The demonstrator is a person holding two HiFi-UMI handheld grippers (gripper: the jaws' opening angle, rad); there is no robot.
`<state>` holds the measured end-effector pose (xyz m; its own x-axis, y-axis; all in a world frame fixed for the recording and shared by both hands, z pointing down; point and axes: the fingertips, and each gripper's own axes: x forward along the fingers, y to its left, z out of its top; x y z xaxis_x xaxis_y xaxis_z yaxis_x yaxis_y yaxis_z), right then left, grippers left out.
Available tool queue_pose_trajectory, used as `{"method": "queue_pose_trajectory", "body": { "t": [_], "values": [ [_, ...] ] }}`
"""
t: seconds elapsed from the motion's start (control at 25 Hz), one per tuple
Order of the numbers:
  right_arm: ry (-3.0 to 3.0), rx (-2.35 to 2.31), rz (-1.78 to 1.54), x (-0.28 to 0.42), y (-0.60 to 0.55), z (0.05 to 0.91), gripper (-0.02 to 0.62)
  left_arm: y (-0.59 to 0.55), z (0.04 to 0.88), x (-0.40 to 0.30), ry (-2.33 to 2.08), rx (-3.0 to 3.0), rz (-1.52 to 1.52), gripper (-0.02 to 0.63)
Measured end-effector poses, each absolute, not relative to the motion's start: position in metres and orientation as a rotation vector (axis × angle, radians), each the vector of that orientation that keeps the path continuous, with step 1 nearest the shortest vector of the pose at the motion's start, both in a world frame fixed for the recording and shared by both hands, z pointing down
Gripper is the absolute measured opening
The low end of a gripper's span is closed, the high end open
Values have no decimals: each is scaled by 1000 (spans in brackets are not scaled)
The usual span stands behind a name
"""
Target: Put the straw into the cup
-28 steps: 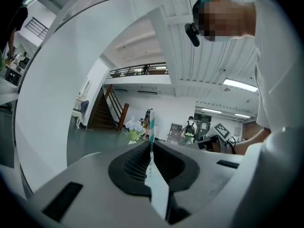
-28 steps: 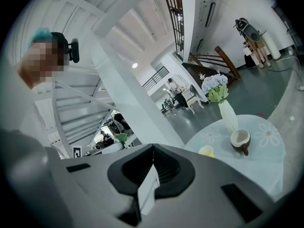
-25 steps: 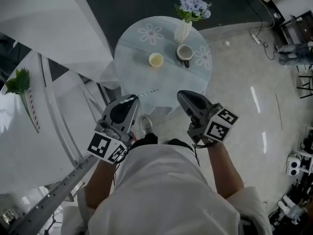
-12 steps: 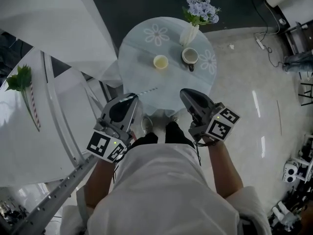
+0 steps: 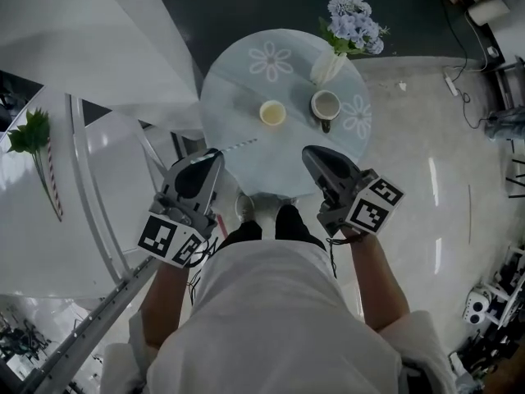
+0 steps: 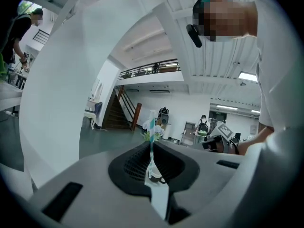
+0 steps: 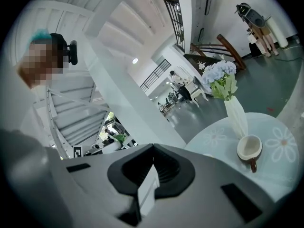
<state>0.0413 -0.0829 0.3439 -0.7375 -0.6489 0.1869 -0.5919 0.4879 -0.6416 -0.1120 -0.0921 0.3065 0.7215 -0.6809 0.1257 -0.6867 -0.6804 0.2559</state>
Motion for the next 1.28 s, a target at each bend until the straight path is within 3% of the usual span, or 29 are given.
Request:
{"method": "queue_pose_trajectory", "body": {
  "t": [1.28],
  "values": [
    [2684, -1003, -1282, 105, -193, 410, 21, -215, 398, -50, -1150, 2479, 160, 38]
  ]
}}
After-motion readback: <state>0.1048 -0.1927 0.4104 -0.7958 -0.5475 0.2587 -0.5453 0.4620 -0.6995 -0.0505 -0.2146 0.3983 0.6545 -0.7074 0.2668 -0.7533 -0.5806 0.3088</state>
